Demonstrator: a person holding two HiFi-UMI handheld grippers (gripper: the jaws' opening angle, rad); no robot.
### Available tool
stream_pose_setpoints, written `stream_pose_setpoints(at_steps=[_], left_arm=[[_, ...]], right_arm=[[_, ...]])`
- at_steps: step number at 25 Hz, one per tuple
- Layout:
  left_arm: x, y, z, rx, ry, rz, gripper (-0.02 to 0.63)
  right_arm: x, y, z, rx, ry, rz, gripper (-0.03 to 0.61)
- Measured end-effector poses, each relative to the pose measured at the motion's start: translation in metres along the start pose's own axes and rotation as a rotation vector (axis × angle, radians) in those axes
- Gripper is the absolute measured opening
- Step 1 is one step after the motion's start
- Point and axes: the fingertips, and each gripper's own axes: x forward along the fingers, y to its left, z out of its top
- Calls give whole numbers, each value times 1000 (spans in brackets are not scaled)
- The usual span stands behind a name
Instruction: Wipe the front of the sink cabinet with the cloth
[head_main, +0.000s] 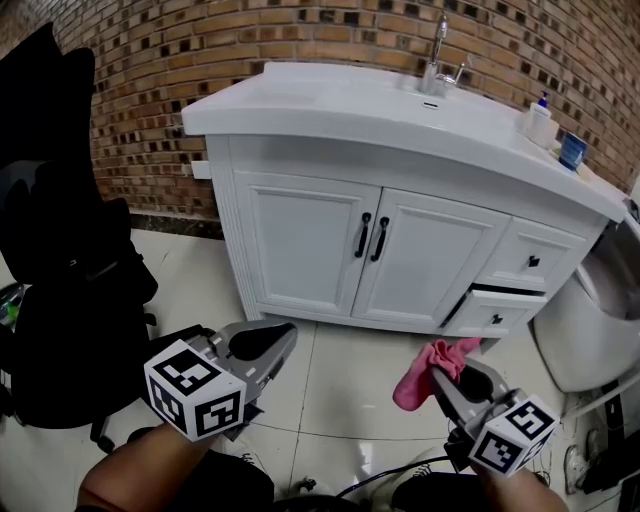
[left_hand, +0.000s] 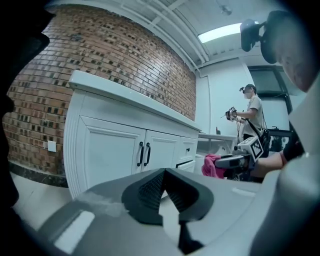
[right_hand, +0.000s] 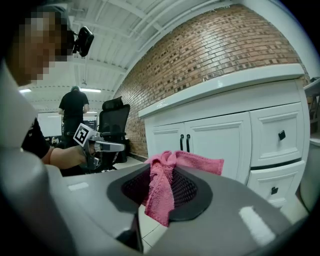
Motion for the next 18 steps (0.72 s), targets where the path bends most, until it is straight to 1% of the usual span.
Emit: stream_pose_setpoints(at_steps=[4, 8, 13, 18], left_arm=[[-2, 5, 8, -4, -32, 22, 6], [6, -3, 7, -11, -19, 0, 6], [11, -13, 0, 44, 12, -17, 6], [12, -12, -2, 39, 14, -13, 6]], right_arm=[[-4, -1, 0, -12, -12, -26, 100], [-7, 1, -5, 8, 0, -32, 97], [-9, 4, 0, -29, -17, -33, 97], [-5, 5, -2, -23, -5, -25, 97]])
